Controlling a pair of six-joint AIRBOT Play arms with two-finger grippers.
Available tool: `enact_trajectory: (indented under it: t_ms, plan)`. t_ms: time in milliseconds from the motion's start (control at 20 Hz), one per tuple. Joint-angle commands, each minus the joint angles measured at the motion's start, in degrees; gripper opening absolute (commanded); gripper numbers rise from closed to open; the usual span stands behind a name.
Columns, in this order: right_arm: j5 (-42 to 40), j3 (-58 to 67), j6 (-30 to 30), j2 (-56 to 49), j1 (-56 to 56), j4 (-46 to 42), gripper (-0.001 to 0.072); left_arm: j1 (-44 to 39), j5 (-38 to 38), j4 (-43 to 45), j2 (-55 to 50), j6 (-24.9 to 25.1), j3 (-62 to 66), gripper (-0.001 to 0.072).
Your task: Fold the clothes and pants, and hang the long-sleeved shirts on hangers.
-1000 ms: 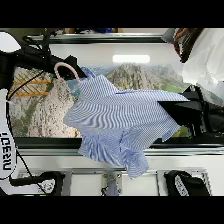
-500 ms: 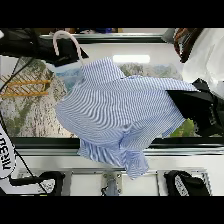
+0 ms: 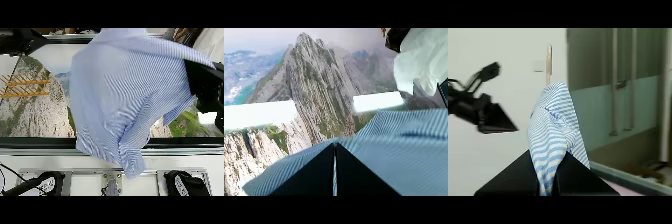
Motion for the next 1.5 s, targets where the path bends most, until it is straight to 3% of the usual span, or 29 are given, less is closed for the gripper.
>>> enact_trajectory:
  t_ms: [0, 400, 500, 600, 750, 850, 1050, 1250, 1450]
  plan:
    - [-17.16, 0.33, -13.6, 0.74, -0.04, 0.68, 0.0016, 1.55, 3.41, 0.07, 4.39, 1.73, -3.56, 0.0021]
    - [-62.25, 0.96, -45.09, 11.5, -0.04, 0.66, 0.0016, 1.14, 3.67, 0.02, 7.15, 2.43, -9.53, 0.0021]
    - [-71.01, 1.51, -51.15, 14.49, -0.04, -3.21, 0.0016, 1.14, 3.69, 0.04, 7.15, 3.17, -10.78, 0.0021]
    - [-79.12, 2.56, -50.51, 16.31, -0.04, -12.11, 0.0016, 1.14, 3.69, 0.02, 7.15, 3.5, -12.13, 0.0021]
    - [-88.63, 5.81, -41.92, 16.46, -0.04, -22.47, 0.0015, 1.14, 3.72, 0.02, 7.15, 3.61, -13.75, 0.0021]
    - [-91.01, 9.07, -38.8, 14.69, -0.04, -26.29, 0.0016, 1.14, 3.69, 0.04, 7.15, 3.89, -14.51, 0.0021]
    - [-92.35, 17.77, -38.71, 7.3, -0.63, -29.4, 0.0016, 1.14, 3.28, 0.04, 7.15, 4.5, -15.26, 0.0021]
    - [-87.1, 29.05, -32.87, -2.19, -10.51, -27.47, 0.0016, 1.14, 1.95, 0.04, 7.15, 4.68, -15.26, 0.0021]
    - [-74.82, 38.42, -32.92, -10.34, -25.97, -15.39, 0.0016, 1.14, 0.24, 0.04, 7.17, 4.72, -15.26, 0.0021]
